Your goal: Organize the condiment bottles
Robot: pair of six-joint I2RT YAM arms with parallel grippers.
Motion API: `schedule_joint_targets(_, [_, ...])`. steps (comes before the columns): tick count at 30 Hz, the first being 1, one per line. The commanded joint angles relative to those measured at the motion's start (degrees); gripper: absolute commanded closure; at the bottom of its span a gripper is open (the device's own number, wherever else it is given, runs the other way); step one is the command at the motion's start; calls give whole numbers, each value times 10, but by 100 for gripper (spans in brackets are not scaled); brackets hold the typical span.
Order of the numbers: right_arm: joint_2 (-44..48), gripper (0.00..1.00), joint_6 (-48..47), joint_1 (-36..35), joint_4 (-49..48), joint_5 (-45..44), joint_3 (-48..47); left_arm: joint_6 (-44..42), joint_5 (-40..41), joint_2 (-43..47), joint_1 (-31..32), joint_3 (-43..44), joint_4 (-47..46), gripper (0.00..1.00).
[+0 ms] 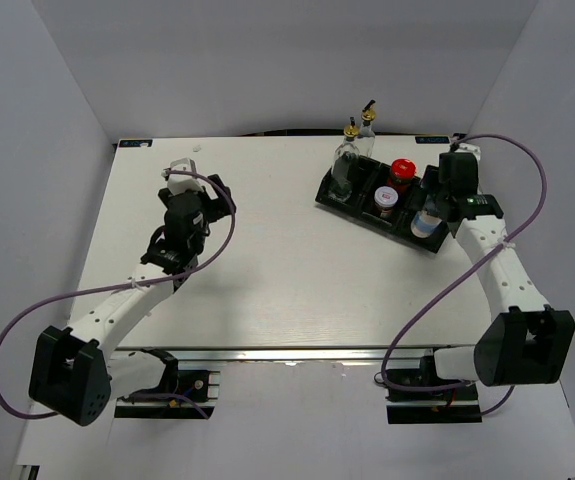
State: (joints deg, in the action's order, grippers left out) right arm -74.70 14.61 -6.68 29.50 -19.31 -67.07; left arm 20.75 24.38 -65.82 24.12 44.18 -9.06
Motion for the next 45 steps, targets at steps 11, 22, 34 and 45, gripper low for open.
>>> schedule_joint_targets(11, [-103,84,-54,61,-130,35,-66,-15,23,-49,-14,27,-24,2])
schedule_joint_targets(22, [-172,72,-44,60,-143,76,-59,5,110,-42,-50,42,53,2])
schedule_joint_targets(34, [-173,11,-16,61,-48,40,-94,24,171,14,-71,29,128,2])
schedule_joint_targets(45, [24,11,29,60,34,6,-26,58,194,117,-72,19,172,2])
